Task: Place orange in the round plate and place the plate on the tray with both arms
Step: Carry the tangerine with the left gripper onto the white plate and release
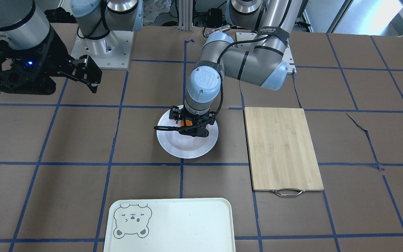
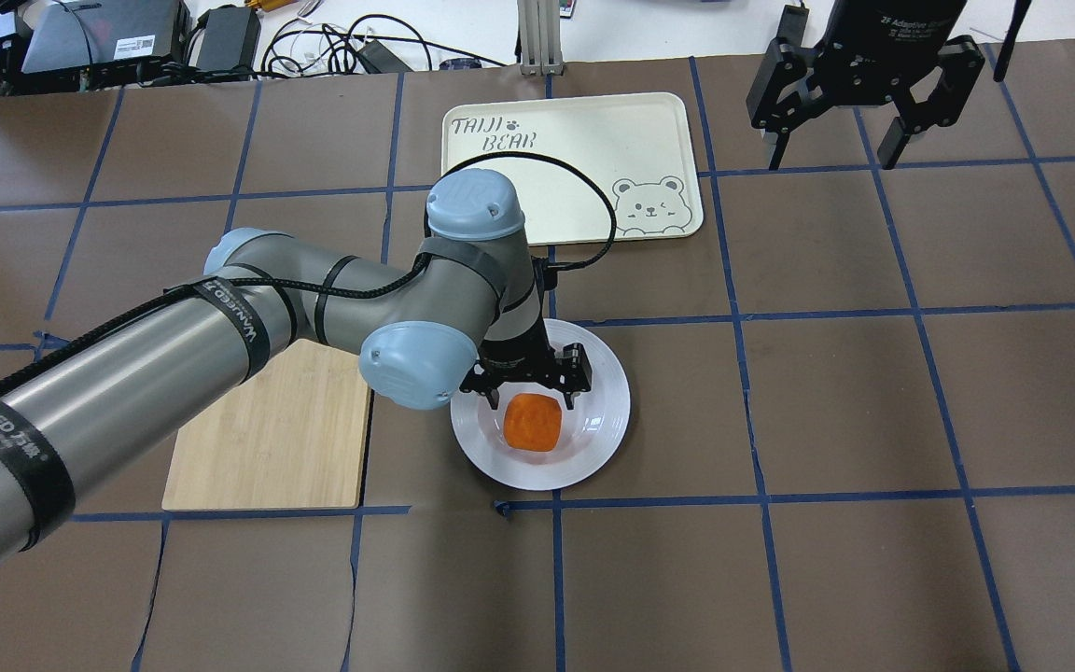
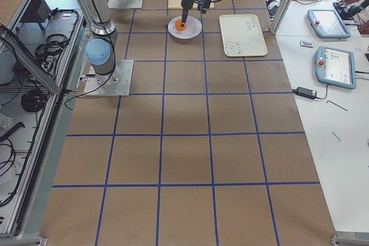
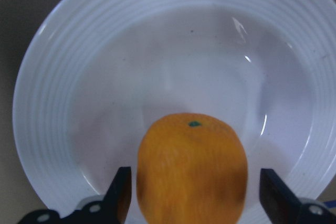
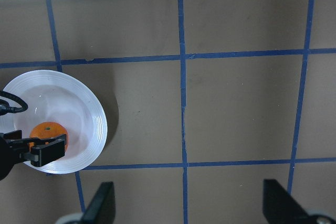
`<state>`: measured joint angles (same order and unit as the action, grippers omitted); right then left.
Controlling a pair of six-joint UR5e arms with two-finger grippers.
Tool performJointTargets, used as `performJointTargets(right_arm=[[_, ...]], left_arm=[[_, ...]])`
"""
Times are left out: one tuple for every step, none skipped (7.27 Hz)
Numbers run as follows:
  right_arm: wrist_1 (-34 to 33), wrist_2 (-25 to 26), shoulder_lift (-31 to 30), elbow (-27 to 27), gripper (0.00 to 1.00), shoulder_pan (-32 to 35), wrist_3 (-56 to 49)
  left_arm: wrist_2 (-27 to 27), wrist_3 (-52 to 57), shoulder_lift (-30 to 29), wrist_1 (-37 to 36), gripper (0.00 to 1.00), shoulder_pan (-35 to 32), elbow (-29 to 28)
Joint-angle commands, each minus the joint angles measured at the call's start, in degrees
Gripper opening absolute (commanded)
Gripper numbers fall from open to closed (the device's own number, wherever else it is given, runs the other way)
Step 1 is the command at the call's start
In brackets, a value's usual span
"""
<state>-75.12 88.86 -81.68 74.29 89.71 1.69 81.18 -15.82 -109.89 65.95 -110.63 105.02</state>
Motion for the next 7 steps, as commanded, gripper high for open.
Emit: performJointTargets(right_arm=[[0.1, 0.2, 0.8, 0.1, 1.0, 0.0, 0.1], [0.1, 0.0, 2.0, 0.1, 1.0, -0.1, 0.4], [-0.2, -0.3, 2.9, 0.3, 1.0, -0.2, 0.4], [-1.2, -0.7, 4.1, 1.7, 1.0, -0.4, 0.2], [-6.4, -4.7, 6.1, 3.5, 1.0, -0.2, 0.2], [-11.8, -12.1, 7.5, 7.1, 1.0, -0.2, -2.5], [-20.9, -13.3, 7.8, 13.7, 1.0, -0.1, -5.4]], left_arm=[[0.1, -1.0, 2.4, 1.2, 1.0, 3.5, -3.1], [-0.1, -0.6, 4.1, 4.9, 1.0, 6.4, -6.6], [-0.1, 1.1, 5.4, 15.0, 1.0, 9.2, -12.2], [0.0, 1.6, 7.0, 25.8, 1.0, 10.6, -19.1], [0.1, 1.6, 9.1, 32.2, 1.0, 10.4, -23.4], [0.0, 1.6, 12.2, 32.9, 1.0, 10.5, -24.9], [0.3, 1.7, 15.3, 32.5, 1.0, 10.2, -23.7]])
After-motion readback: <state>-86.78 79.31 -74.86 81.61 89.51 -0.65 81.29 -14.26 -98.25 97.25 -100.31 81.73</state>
